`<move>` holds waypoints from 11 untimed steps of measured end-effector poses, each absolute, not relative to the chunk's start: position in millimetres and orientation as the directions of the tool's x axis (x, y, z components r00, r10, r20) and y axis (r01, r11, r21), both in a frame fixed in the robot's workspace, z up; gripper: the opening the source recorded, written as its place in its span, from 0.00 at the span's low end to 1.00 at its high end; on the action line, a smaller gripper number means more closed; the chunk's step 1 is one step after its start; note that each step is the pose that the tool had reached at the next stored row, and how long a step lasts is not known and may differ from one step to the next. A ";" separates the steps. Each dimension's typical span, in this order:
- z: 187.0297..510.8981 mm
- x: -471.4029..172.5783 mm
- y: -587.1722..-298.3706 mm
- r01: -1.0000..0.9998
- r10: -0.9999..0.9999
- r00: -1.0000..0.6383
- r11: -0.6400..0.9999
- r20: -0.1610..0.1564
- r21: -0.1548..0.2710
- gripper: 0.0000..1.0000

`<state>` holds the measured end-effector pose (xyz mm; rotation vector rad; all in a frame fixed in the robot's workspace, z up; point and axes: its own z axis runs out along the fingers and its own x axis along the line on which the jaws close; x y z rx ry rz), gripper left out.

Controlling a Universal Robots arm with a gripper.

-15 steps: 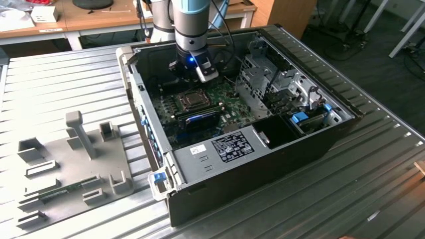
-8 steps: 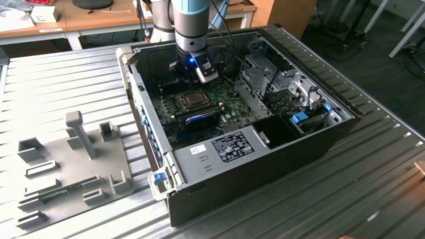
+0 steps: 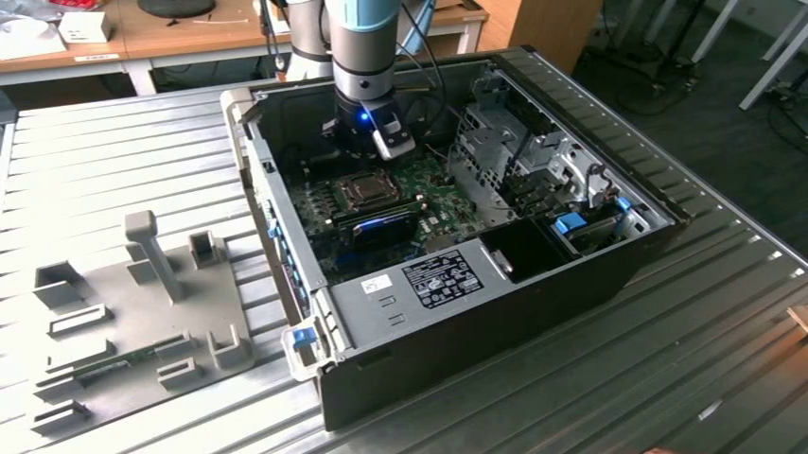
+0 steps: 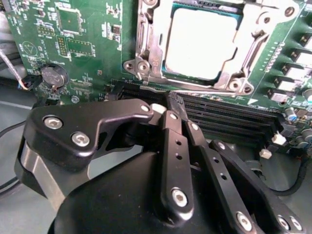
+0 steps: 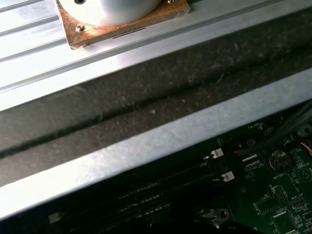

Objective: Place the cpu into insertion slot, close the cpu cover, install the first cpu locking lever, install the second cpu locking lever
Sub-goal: 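Install the first cpu locking lever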

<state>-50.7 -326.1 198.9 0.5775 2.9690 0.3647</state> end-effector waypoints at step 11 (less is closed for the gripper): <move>197.5 -48.0 -326.1 0.357 0.380 -0.924 0.900 -0.047 0.251 0.10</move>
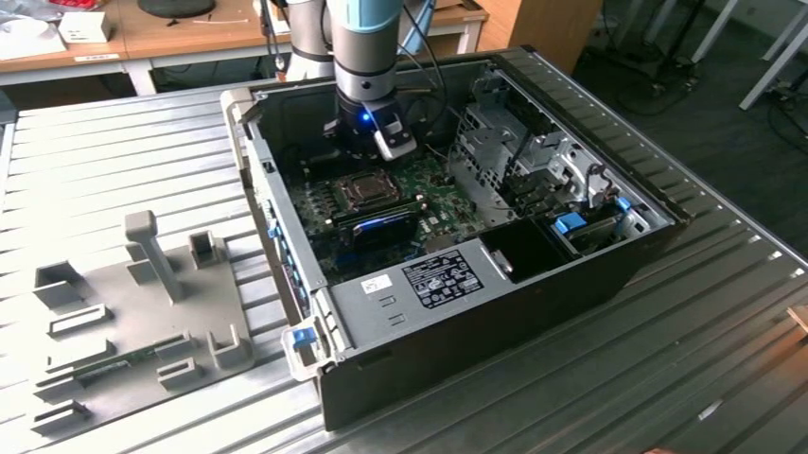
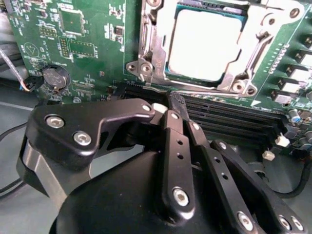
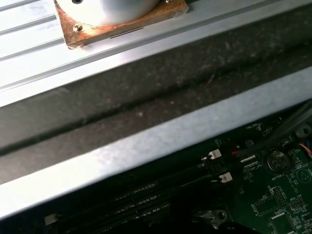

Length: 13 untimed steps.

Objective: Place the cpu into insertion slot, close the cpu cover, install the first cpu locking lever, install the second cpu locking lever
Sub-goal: 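Install the first cpu locking lever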

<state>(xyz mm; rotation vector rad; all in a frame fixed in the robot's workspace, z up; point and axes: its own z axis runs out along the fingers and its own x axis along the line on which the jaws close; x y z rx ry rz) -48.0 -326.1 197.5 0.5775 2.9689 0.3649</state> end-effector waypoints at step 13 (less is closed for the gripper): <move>197.1 -46.3 -325.8 0.357 0.380 -0.924 0.900 -0.048 0.249 0.10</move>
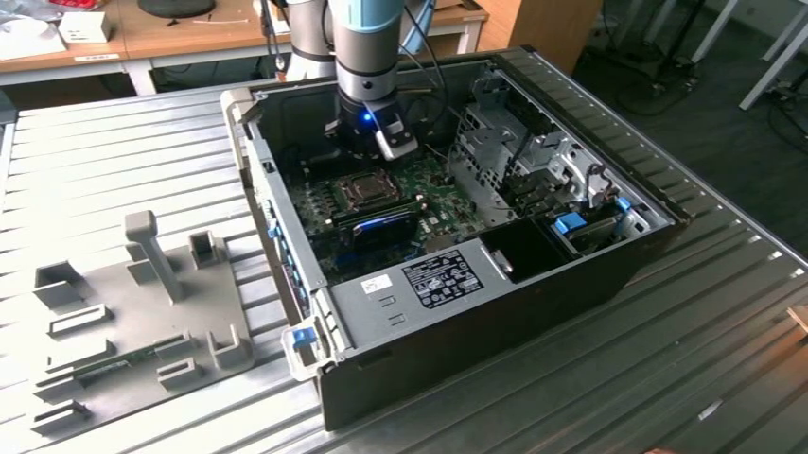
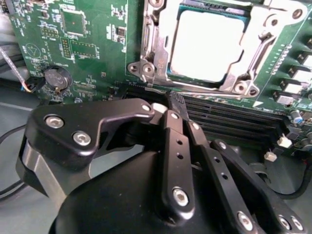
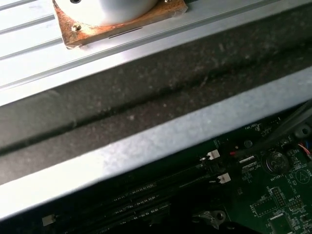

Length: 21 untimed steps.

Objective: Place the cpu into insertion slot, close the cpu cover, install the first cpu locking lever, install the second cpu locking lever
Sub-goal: 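Install the first cpu locking lever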

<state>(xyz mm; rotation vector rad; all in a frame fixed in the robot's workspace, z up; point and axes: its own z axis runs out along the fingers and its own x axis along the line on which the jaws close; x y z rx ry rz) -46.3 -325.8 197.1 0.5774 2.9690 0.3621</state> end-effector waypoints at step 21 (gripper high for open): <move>196.8 -45.5 -323.3 0.370 0.391 -0.919 0.900 -0.056 0.230 0.10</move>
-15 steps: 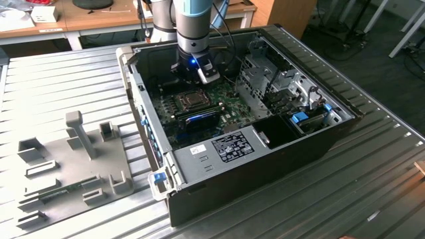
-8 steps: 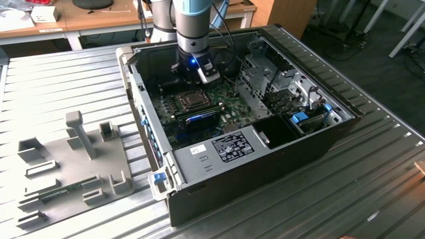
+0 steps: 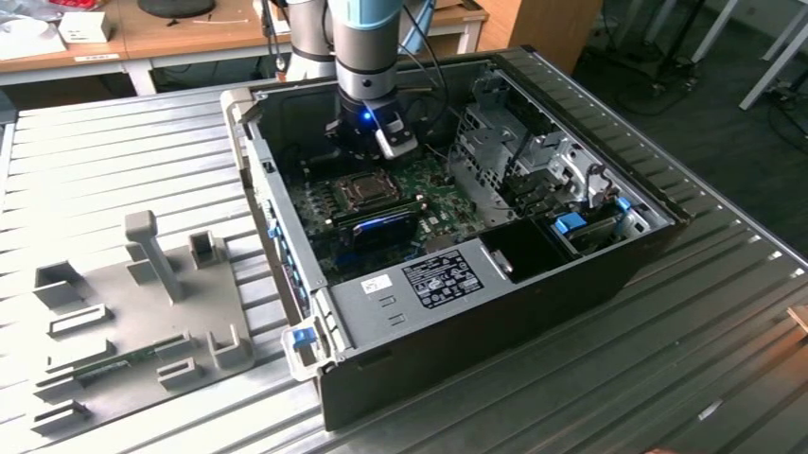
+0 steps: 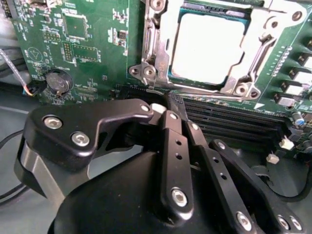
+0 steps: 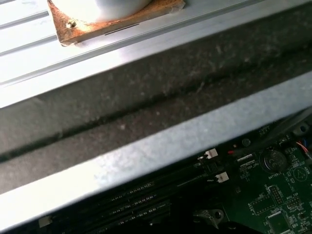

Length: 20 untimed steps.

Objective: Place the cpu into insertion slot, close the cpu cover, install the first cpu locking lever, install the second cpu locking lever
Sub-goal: 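Install the first cpu locking lever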

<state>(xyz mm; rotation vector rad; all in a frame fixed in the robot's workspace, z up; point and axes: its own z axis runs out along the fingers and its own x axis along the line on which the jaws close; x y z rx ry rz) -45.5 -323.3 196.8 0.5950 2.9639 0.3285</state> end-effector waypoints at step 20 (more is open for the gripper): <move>196.7 -46.6 -321.9 0.448 0.472 -0.880 0.862 -0.052 0.238 0.10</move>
